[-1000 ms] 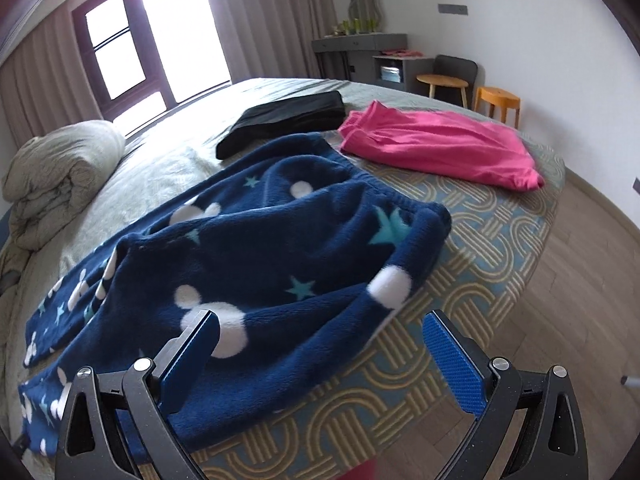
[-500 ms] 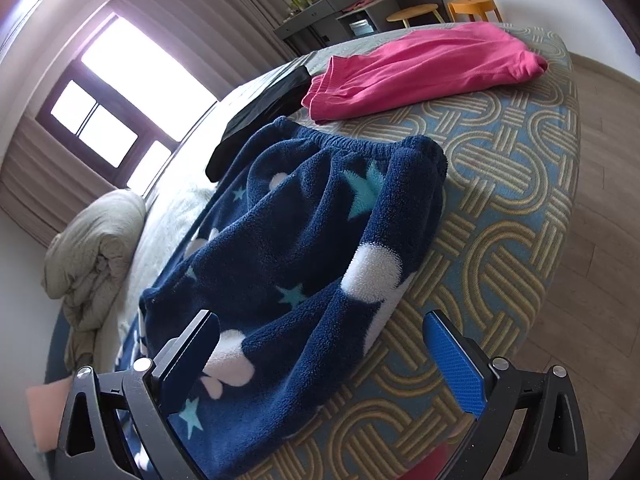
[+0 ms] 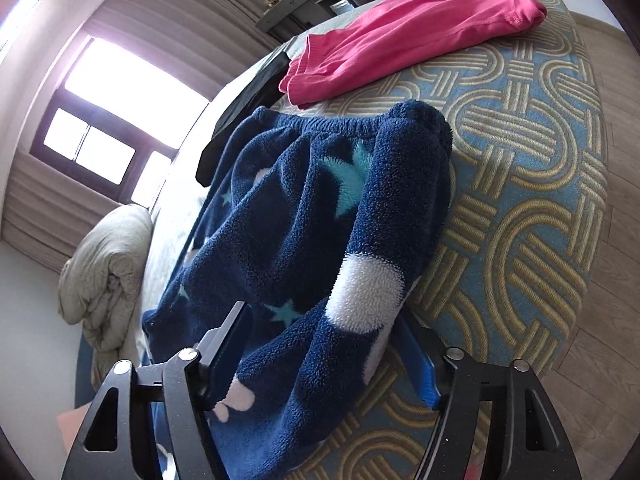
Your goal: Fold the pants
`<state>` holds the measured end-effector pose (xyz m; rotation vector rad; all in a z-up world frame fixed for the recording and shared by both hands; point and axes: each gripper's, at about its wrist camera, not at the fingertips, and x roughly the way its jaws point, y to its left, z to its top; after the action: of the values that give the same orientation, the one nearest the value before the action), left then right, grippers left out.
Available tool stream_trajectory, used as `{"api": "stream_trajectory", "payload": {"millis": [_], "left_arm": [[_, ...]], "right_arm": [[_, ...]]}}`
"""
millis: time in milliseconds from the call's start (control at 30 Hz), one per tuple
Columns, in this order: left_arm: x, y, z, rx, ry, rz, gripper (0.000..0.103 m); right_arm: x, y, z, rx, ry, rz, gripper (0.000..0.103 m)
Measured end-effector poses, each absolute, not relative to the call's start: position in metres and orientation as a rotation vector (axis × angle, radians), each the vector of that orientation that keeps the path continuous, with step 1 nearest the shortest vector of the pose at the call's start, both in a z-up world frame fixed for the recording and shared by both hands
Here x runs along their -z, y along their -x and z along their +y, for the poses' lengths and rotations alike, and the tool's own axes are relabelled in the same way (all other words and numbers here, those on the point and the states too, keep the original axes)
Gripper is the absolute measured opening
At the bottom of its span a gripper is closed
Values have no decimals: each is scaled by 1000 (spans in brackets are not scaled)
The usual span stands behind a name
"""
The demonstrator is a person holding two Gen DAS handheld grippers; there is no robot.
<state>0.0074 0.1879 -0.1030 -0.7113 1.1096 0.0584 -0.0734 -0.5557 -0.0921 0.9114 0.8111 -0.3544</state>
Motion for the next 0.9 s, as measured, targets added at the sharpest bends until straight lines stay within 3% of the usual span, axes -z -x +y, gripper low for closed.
{"api": "stream_trajectory", "payload": {"millis": [33,67,100,333,533,900], "left_arm": [[104,-7,192,-61,735,1109,33],[105,-7,195,-63,759,1107,30],[106,-6,197,-62,772,1107,26],[103,-1,199,-49,776,1093,11],[74,0,192,-24,693,1032,10],[11,-23,169,5,519,927,10]], "right_arm": [[91,72,-555,369,-885,820,38],[90,70,-554,373,-858,828,18],[91,69,-554,369,-843,841,16],[91,78,-555,358,-845,848,15],[79,74,-553,340,-832,801,9],[21,56,-540,223,-776,660,8]]}}
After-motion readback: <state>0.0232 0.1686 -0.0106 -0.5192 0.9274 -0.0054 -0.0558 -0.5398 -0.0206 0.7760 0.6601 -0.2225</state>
